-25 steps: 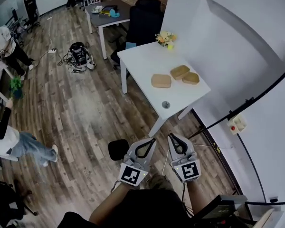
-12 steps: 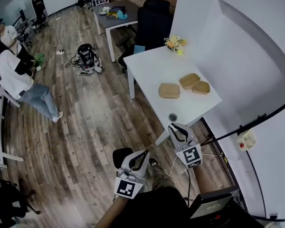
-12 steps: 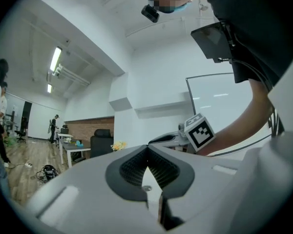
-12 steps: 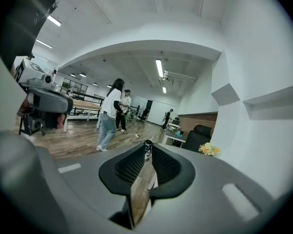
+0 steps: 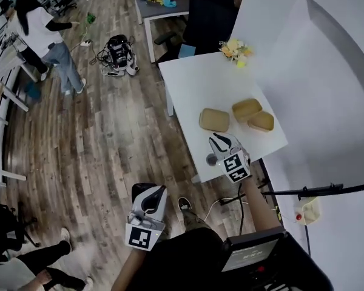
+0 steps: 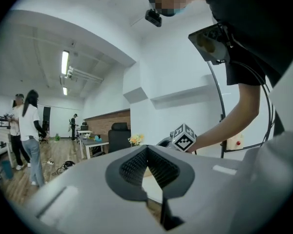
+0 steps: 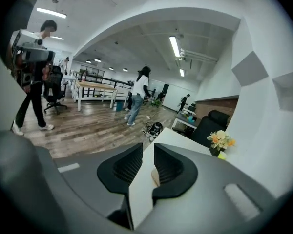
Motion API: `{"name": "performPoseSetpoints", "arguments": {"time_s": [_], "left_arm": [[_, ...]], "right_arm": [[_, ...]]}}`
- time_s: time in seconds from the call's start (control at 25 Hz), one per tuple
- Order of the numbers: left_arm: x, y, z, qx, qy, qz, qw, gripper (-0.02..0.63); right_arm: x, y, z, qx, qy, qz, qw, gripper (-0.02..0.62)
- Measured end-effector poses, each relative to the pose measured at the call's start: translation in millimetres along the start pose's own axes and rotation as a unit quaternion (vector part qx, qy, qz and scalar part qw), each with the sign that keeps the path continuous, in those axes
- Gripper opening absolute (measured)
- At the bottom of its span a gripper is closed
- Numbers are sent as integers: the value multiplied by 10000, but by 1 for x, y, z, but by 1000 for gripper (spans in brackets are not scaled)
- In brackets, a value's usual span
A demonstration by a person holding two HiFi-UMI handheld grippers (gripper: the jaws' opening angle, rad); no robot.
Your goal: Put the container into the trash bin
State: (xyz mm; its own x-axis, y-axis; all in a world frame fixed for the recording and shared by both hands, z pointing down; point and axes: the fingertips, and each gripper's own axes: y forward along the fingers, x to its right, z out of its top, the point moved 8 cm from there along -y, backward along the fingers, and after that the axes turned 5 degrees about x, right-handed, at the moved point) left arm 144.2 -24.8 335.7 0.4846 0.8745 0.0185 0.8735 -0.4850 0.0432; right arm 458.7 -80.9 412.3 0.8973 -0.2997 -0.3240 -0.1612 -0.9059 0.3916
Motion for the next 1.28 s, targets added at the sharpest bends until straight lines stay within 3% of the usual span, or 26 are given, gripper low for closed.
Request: {"name": "performPoseSetpoints", "arguments": {"time_s": [0.16, 0.56, 0.72, 1.28], "left_arm": [[2, 19, -7, -160, 16, 314, 9994, -2], [-1, 37, -23, -522, -49, 1054, 9930, -2], [-2, 36, -26, -542, -4, 1186, 9915, -2], [-8, 48, -28, -572, -4, 1280, 9901, -2]], "right_arm": [[30, 42, -43, -606, -537, 425, 9958, 93], [63, 126, -129, -1755, -1441, 1236, 9660, 121], [63, 139, -145, -1971, -1599, 1346, 9578, 121], [68, 156, -164, -2201, -1687, 1473, 9494, 106]]}}
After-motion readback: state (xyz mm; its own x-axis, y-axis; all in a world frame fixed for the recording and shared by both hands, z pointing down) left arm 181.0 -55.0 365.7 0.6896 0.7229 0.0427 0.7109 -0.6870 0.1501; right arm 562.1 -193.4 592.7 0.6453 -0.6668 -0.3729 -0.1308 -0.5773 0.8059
